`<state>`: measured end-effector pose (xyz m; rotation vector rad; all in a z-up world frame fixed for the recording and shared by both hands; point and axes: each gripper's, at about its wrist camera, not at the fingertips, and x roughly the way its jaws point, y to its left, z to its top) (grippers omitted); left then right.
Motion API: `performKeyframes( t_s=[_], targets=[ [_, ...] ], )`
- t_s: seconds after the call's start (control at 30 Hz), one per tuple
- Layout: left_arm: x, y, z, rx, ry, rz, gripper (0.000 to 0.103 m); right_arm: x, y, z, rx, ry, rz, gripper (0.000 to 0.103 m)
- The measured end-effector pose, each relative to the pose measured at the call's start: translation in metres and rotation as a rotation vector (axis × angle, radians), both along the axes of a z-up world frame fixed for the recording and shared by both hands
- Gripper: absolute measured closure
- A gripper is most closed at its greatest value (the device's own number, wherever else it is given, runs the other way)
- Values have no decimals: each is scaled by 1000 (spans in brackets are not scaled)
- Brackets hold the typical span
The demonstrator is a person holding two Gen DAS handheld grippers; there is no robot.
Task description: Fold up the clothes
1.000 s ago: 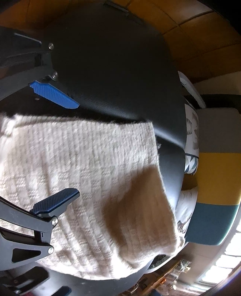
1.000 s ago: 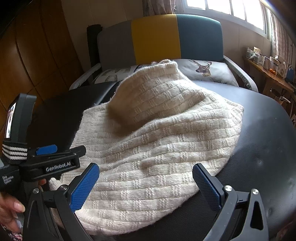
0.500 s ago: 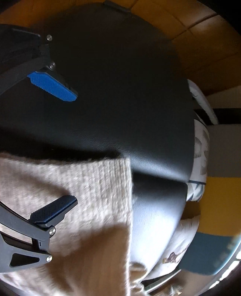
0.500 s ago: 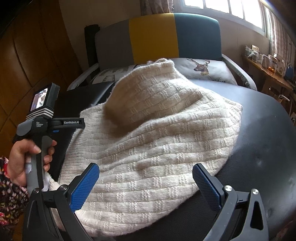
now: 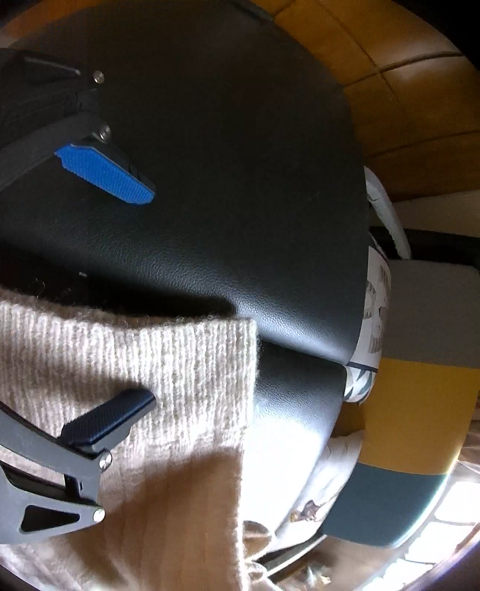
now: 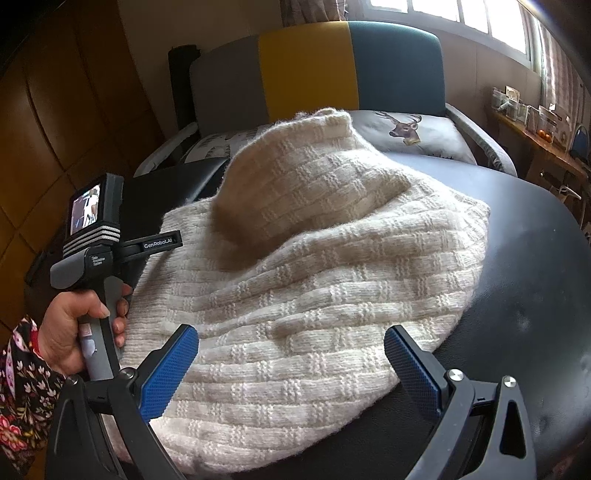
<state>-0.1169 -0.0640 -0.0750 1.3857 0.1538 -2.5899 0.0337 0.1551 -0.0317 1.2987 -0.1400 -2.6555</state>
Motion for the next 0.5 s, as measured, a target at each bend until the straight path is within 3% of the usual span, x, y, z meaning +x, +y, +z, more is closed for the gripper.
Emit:
performKeyframes(
  t_s=[0.07,0.13,0.23,0.37,0.5],
  targets=[
    [1,4,3,11,13,-44,23,0,1,0,-3,1,-4,0],
    [2,9,6,23,27,-87,79,0,3,-1,-11,-1,-11,0],
    [4,16,8,28,39,-139,90,-2,7,-3,-28,-6,-18,0],
    [11,10,14,118,37,-150,94,-1,13,-1,-47,7,-26,0],
    [24,26,48,216,107,-214,94,-5,24,5,-104,27,-28,0]
  ],
)
